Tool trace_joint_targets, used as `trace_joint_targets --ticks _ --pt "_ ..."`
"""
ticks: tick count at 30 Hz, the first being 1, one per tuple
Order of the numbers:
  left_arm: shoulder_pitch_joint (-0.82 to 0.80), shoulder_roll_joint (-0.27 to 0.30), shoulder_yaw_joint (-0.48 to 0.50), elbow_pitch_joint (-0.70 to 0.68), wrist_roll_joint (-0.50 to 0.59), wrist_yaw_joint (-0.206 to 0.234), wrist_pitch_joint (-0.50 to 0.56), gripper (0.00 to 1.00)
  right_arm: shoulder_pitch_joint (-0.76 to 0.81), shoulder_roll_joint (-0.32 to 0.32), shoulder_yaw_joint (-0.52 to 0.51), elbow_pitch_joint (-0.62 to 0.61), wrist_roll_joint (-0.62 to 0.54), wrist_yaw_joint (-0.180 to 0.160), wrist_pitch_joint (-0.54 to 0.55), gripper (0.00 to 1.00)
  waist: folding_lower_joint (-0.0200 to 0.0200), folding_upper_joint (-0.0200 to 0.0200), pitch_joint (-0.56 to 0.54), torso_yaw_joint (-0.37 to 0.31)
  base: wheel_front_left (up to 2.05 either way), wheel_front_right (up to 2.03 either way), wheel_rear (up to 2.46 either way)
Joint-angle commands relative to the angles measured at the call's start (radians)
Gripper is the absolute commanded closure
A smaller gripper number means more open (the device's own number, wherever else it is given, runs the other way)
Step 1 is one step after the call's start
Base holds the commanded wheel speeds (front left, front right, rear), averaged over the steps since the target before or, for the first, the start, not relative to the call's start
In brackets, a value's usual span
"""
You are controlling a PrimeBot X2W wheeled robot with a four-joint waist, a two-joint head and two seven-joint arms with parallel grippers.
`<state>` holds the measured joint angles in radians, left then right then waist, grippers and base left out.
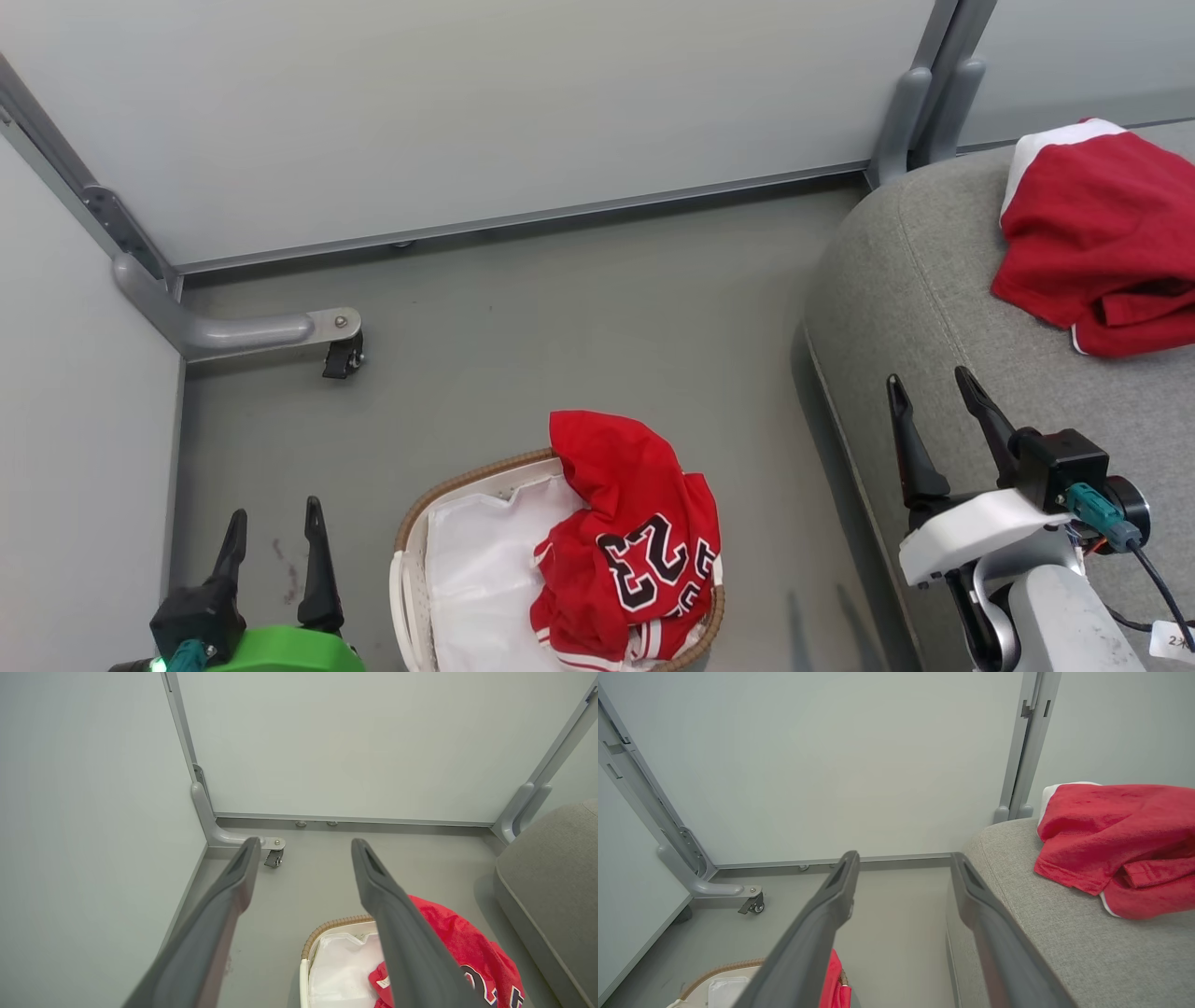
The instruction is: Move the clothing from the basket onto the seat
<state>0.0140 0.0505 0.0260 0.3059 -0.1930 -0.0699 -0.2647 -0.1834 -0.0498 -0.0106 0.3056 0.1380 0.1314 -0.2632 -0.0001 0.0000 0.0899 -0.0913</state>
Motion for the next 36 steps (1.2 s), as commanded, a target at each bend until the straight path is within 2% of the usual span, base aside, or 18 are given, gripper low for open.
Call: trace_joint_targets --ticks 1,10,22,36 --pt "0.005 0.001 -0.007 0.002 -0.008 0.001 0.001 0.0 0.0 -0.003 0.002 -0.004 0.004 -0.001 -0.002 0.0 0.0001 0.0 0.01 -0.003 0.0 0.0 0.0" --pt "-0.123 0.001 -0.077 0.048 -0.008 -0.033 0.001 0.0 -0.092 -0.003 0.028 -0.059 0.04 -0.001 -0.002 0.0 0.0001 0.0 0.15 -0.034 0.0 0.0 0.0" --pt "-0.355 0.002 -0.21 0.197 -0.028 -0.061 0.001 0.0 -0.243 -0.003 0.1 -0.137 0.089 -0.001 -0.002 0.0 0.0001 0.0 0.382 -0.11 0.0 0.0 0.0" --pt "-0.589 0.048 -0.465 0.469 -0.162 -0.061 0.001 0.0 -0.355 -0.002 0.183 -0.203 0.138 -0.001 -0.002 0.0 0.0001 0.0 0.601 -0.2 0.0 0.0 0.0"
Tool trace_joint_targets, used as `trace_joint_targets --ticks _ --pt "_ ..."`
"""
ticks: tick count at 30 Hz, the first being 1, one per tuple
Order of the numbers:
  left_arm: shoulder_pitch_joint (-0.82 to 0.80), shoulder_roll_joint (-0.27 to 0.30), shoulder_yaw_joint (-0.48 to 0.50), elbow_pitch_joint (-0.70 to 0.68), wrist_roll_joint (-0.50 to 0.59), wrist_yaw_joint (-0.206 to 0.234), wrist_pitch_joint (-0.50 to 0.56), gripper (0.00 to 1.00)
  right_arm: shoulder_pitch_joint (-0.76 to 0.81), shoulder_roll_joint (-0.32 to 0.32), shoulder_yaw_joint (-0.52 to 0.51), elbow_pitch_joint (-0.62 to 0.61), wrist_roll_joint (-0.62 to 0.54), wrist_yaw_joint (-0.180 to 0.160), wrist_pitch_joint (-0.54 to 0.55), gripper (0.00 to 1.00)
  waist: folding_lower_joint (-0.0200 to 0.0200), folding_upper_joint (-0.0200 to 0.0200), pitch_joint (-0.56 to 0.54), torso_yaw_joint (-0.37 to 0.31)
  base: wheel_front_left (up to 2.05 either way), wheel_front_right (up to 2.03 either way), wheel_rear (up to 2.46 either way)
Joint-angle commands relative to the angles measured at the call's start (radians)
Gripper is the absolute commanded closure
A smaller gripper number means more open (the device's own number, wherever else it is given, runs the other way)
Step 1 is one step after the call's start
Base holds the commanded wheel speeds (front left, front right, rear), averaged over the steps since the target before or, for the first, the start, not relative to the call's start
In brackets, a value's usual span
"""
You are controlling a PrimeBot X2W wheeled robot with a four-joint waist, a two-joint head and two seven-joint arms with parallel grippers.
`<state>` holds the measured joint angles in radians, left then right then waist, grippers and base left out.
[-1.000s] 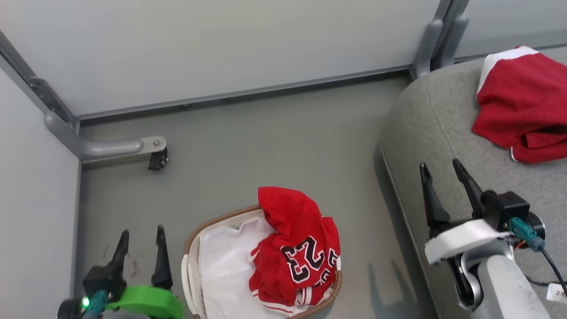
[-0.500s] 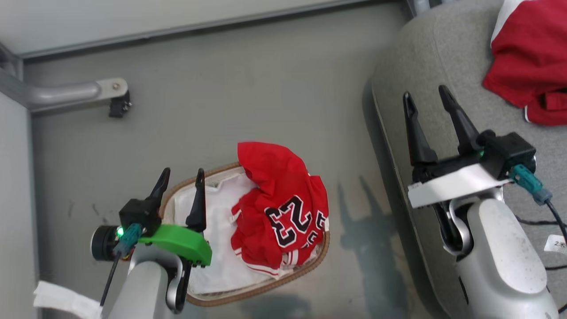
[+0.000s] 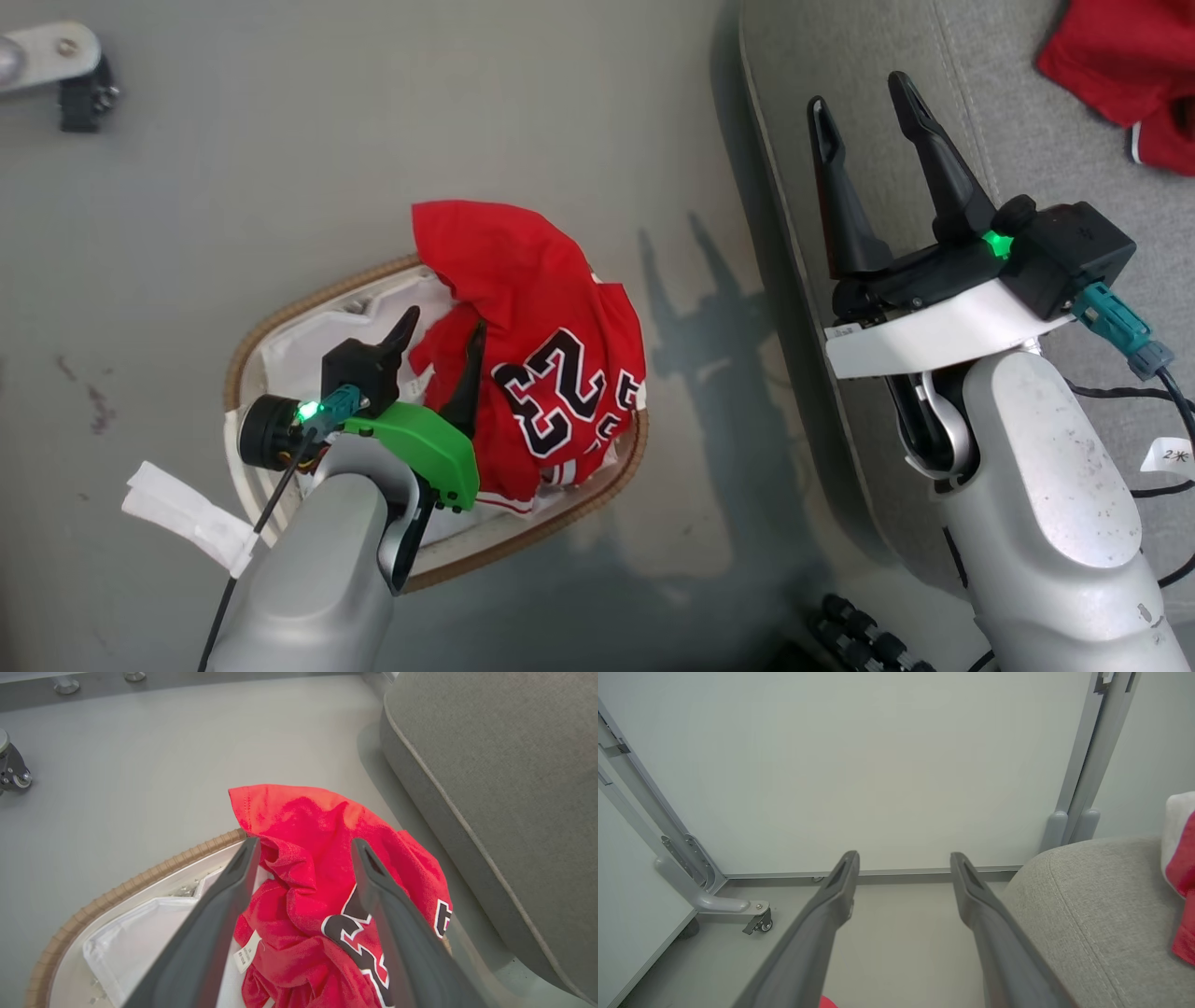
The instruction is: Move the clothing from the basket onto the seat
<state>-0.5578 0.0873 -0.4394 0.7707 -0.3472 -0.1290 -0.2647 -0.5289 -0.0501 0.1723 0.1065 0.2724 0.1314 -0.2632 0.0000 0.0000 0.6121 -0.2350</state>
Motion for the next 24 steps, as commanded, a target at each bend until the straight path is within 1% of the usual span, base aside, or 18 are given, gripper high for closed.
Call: trace_joint_targets --ticks 1,8,13,16,21,24 --pt "-0.029 0.013 -0.014 0.022 -0.022 -0.002 0.001 0.0 -0.015 -0.002 0.005 -0.007 0.007 -0.001 -0.002 0.0 0.0 0.0 0.09 -0.061 0.0 0.0 0.0" --pt "-0.095 0.017 -0.14 0.156 -0.118 -0.002 0.001 0.0 -0.039 -0.002 0.006 -0.015 0.02 -0.001 -0.002 0.0 0.0 0.0 0.149 -0.083 0.0 0.0 0.0" --pt "-0.127 0.012 -0.234 0.239 -0.19 -0.003 0.033 0.0 -0.042 -0.002 0.007 -0.015 0.02 -0.001 -0.002 0.0 0.0 0.0 0.171 -0.088 0.0 0.0 0.0" --pt "-0.145 0.015 -0.27 0.281 -0.216 -0.003 0.051 0.0 -0.048 -0.002 0.008 -0.017 0.023 -0.001 -0.002 0.0 0.0 0.0 0.183 -0.089 0.0 0.0 0.0" --pt "-0.179 0.02 -0.313 0.328 -0.242 -0.003 0.047 0.0 -0.059 -0.002 0.01 -0.028 0.026 -0.001 -0.002 0.0 0.0 0.0 0.211 -0.095 0.0 0.0 0.0" --pt "-0.21 0.01 -0.333 0.351 -0.247 -0.003 0.045 0.0 -0.065 -0.002 0.007 -0.037 0.027 -0.001 -0.002 0.0 0.0 0.0 0.229 -0.093 0.0 0.0 0.0"
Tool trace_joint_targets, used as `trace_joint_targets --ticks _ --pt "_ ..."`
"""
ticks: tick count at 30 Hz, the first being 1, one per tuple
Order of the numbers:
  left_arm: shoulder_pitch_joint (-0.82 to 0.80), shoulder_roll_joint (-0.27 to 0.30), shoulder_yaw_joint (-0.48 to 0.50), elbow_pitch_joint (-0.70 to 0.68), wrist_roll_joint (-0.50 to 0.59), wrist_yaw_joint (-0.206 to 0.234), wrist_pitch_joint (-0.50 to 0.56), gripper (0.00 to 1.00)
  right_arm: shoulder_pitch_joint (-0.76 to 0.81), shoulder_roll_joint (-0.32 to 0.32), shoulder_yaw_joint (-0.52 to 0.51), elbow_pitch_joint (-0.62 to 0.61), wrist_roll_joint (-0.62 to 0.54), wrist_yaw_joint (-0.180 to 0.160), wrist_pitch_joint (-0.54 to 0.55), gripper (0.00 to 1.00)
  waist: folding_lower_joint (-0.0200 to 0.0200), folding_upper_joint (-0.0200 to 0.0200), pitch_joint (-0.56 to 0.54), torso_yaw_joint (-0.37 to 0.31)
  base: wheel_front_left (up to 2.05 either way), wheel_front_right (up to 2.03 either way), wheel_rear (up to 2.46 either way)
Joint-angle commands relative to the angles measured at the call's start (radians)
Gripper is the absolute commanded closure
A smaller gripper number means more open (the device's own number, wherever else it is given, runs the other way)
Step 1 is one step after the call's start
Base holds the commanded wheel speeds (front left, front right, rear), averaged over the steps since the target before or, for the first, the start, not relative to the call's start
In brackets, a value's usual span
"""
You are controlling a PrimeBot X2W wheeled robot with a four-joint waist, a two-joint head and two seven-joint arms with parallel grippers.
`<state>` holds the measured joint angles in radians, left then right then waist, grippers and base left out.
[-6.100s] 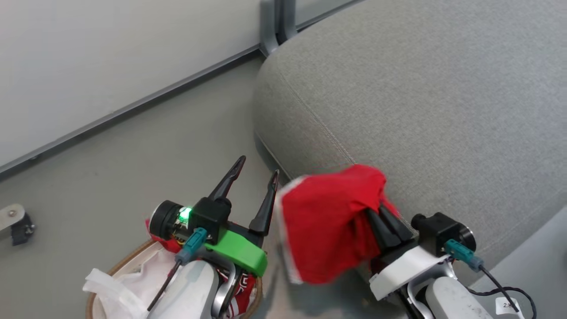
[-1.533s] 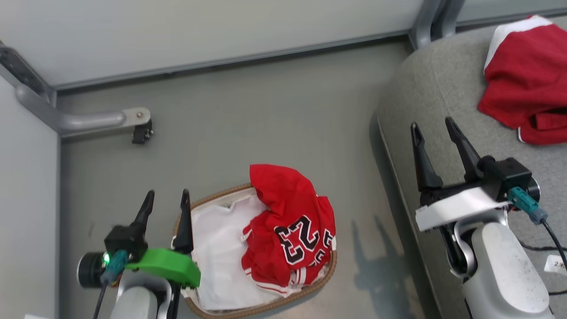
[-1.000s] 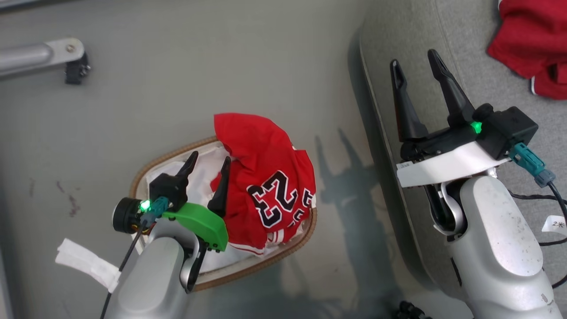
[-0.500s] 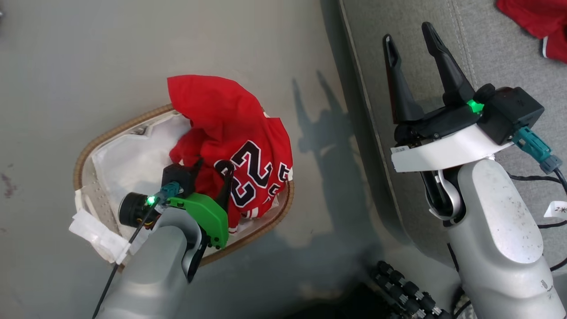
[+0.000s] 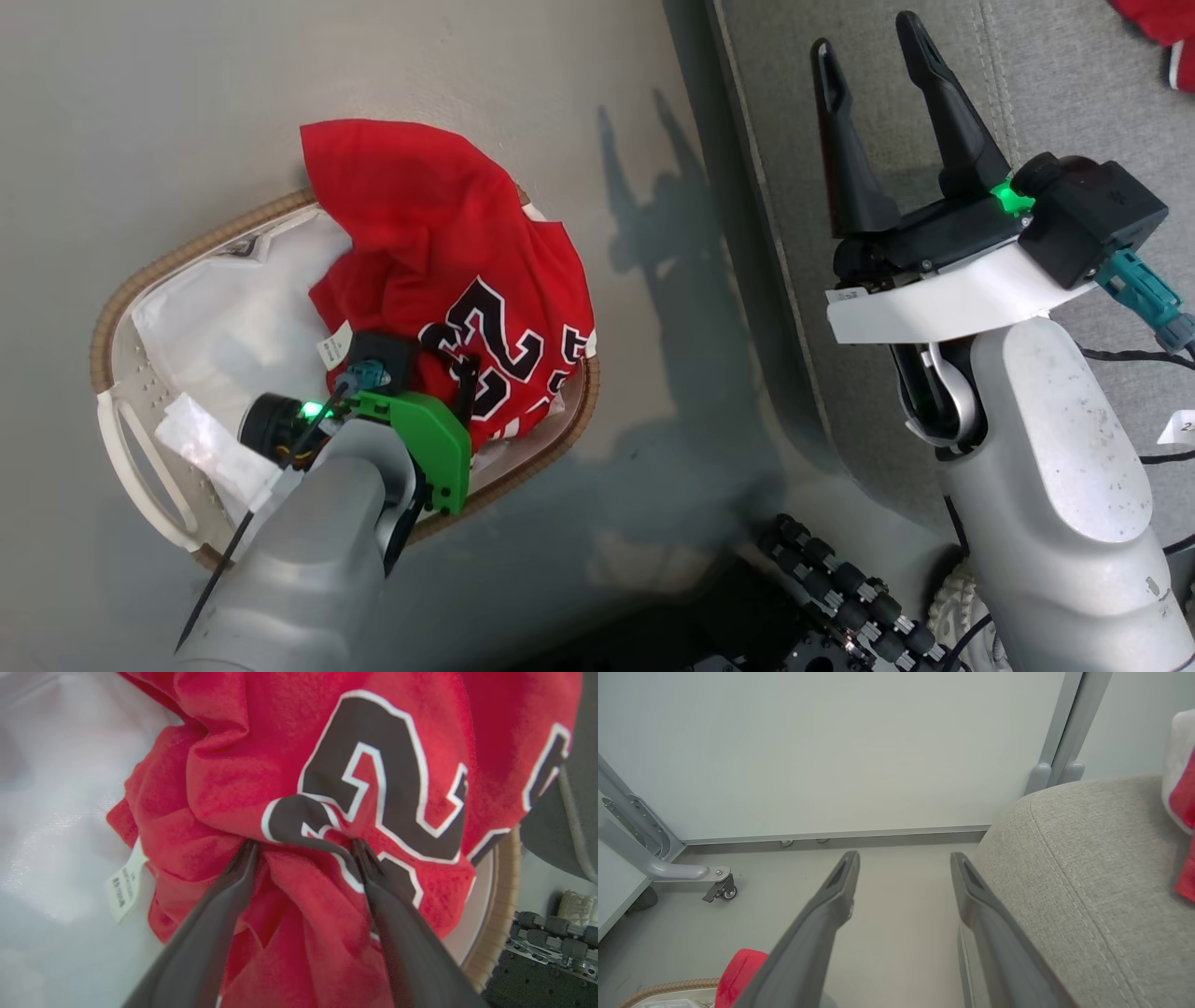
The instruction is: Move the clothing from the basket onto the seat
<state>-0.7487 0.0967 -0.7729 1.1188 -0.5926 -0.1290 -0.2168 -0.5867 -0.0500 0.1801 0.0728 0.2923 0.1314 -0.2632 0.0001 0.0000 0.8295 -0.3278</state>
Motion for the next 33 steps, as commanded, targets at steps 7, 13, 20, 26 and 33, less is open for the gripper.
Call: trace_joint_targets --ticks 7,13,20,26,33 --pt "-0.08 0.017 -0.037 0.05 -0.015 -0.003 -0.012 0.0 -0.033 -0.002 0.004 -0.022 0.015 -0.001 -0.002 0.0 -0.0001 0.0 0.062 -0.006 0.0 0.0 0.0" --pt "-0.112 0.013 -0.069 0.08 -0.029 -0.003 -0.014 0.0 -0.04 -0.002 0.007 -0.031 0.023 -0.001 -0.002 0.0 -0.0001 0.0 0.084 -0.004 0.0 0.0 0.0" --pt "-0.118 0.011 -0.11 0.086 -0.058 -0.003 -0.017 1.0 -0.046 -0.002 0.01 -0.025 0.026 -0.001 -0.002 0.0 -0.0001 0.0 0.084 -0.003 0.0 0.0 0.0" --pt "-0.082 0.019 -0.139 0.075 -0.095 -0.003 -0.025 1.0 -0.043 -0.002 0.015 -0.004 0.033 -0.001 -0.002 0.0 -0.0001 0.0 0.035 0.002 0.0 0.0 0.0" --pt "-0.027 0.027 -0.176 0.05 -0.127 -0.003 -0.041 1.0 -0.007 -0.003 0.017 0.029 0.024 -0.001 -0.002 0.0 -0.0001 0.0 -0.072 0.024 0.0 0.0 0.0"
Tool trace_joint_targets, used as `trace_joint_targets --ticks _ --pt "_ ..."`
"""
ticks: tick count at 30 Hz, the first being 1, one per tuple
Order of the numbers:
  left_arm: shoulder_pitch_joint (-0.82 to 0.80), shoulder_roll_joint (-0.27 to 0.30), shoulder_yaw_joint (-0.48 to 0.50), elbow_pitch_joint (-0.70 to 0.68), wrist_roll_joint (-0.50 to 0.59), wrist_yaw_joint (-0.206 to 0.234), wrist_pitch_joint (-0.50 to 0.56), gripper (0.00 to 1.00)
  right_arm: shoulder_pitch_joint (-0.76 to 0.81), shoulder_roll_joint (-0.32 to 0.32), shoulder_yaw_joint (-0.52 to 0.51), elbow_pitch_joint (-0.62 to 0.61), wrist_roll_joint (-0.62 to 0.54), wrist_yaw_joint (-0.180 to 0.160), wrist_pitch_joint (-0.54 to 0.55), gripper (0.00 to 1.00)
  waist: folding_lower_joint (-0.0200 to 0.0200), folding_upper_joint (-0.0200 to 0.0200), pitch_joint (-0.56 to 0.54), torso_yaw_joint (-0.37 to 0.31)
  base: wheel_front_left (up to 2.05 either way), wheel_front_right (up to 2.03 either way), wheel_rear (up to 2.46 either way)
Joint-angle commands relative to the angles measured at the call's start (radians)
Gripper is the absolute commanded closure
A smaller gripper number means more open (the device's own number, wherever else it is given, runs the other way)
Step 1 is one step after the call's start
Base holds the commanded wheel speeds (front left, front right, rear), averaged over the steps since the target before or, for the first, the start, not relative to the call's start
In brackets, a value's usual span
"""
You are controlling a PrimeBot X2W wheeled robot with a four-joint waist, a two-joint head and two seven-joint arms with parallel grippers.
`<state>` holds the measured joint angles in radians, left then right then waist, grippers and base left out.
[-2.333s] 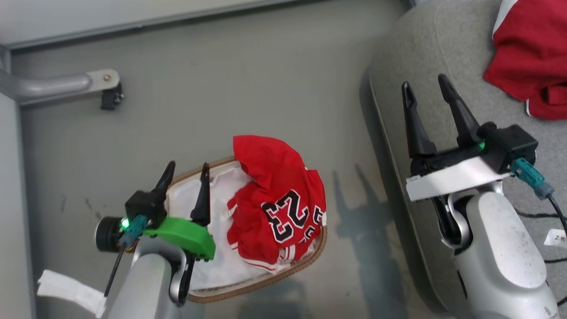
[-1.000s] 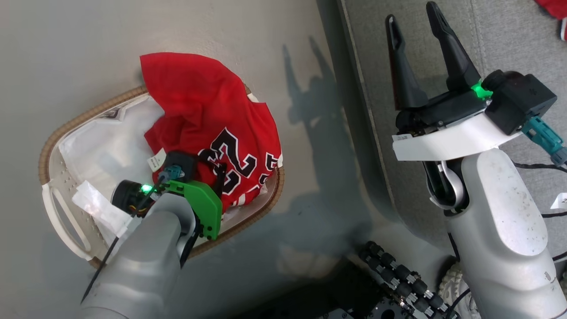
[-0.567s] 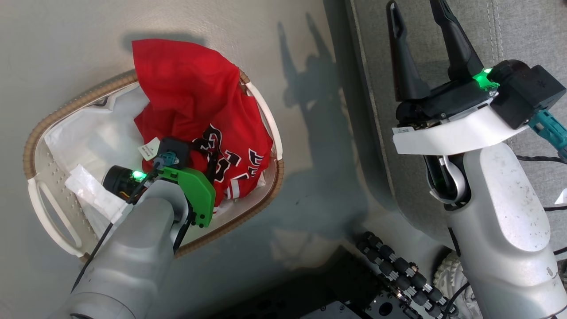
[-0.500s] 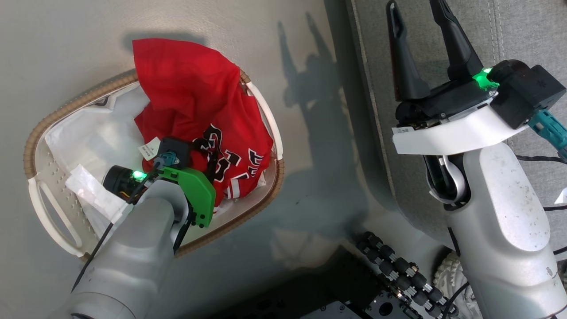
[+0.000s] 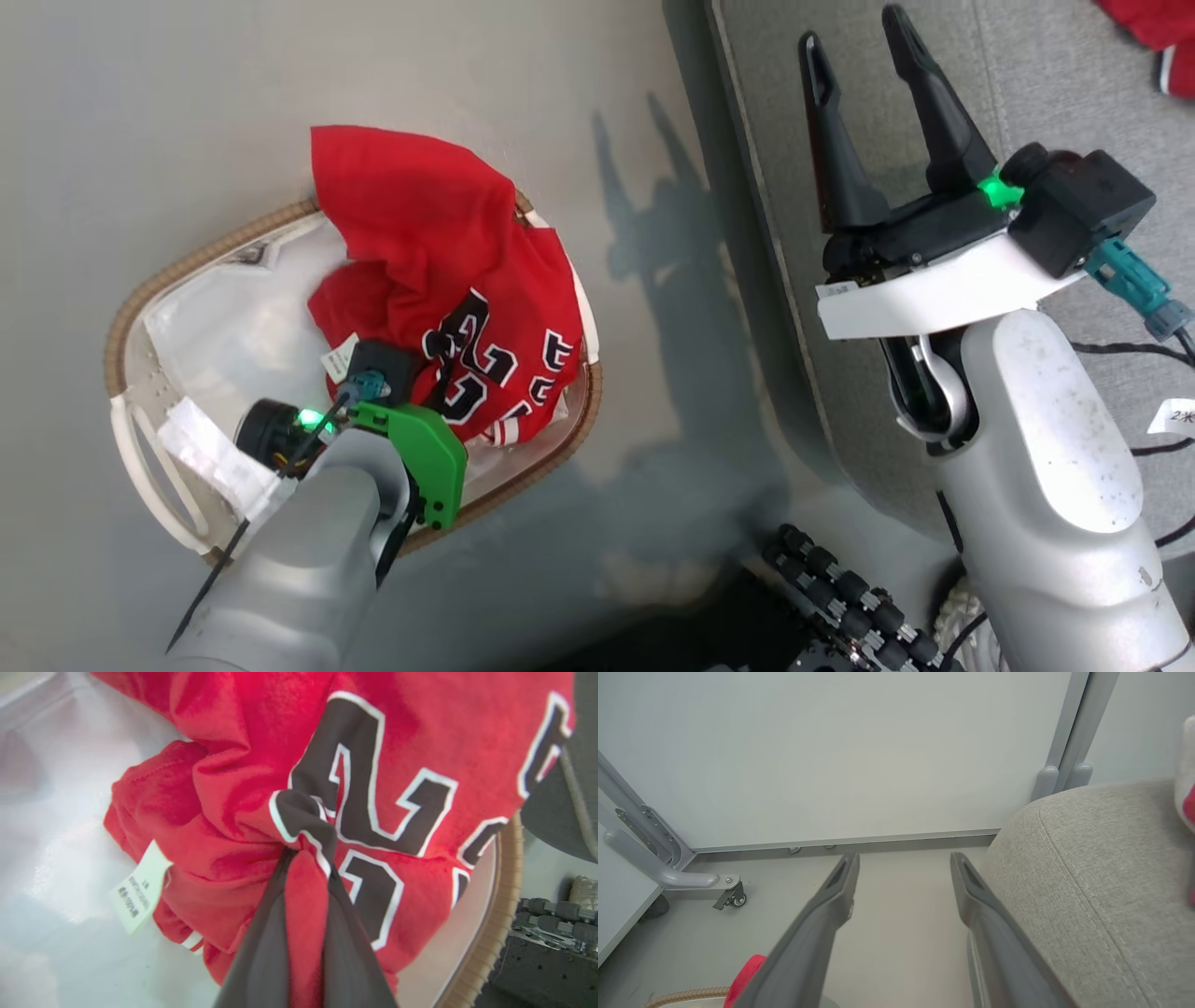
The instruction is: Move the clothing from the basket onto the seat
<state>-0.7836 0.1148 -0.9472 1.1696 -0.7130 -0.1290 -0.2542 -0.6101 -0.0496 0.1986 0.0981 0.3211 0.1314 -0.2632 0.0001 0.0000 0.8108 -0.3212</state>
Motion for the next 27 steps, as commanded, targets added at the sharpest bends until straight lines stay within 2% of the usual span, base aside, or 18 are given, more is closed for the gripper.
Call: trace_joint_targets --ticks 1,6,11,19,27 --pt "0.021 0.007 -0.003 -0.007 -0.014 -0.003 -0.005 1.0 0.023 -0.003 -0.005 0.01 -0.01 -0.001 -0.002 0.0 -0.0001 0.0 -0.074 0.025 0.0 0.0 0.0" --pt "0.086 -0.004 -0.006 -0.029 -0.042 -0.003 -0.011 1.0 0.064 -0.003 -0.006 0.042 -0.035 -0.001 -0.002 0.0 -0.0001 0.0 -0.17 0.055 0.0 0.0 0.0" --pt "0.155 -0.001 0.035 -0.091 -0.052 -0.003 -0.011 1.0 0.116 -0.003 -0.021 0.068 -0.053 -0.001 -0.002 0.0 -0.0001 0.0 -0.265 0.09 0.0 0.0 0.0" --pt "0.26 0.001 0.142 -0.222 0.024 -0.002 -0.01 1.0 0.198 -0.004 -0.035 0.103 -0.08 -0.001 -0.002 0.0 -0.0001 0.0 -0.398 0.134 0.0 0.0 0.0" --pt "0.356 -0.003 0.292 -0.374 0.126 0.004 -0.01 1.0 0.267 -0.004 -0.05 0.123 -0.09 -0.001 -0.002 0.0 -0.0001 0.0 -0.502 0.157 0.0 0.0 0.0"
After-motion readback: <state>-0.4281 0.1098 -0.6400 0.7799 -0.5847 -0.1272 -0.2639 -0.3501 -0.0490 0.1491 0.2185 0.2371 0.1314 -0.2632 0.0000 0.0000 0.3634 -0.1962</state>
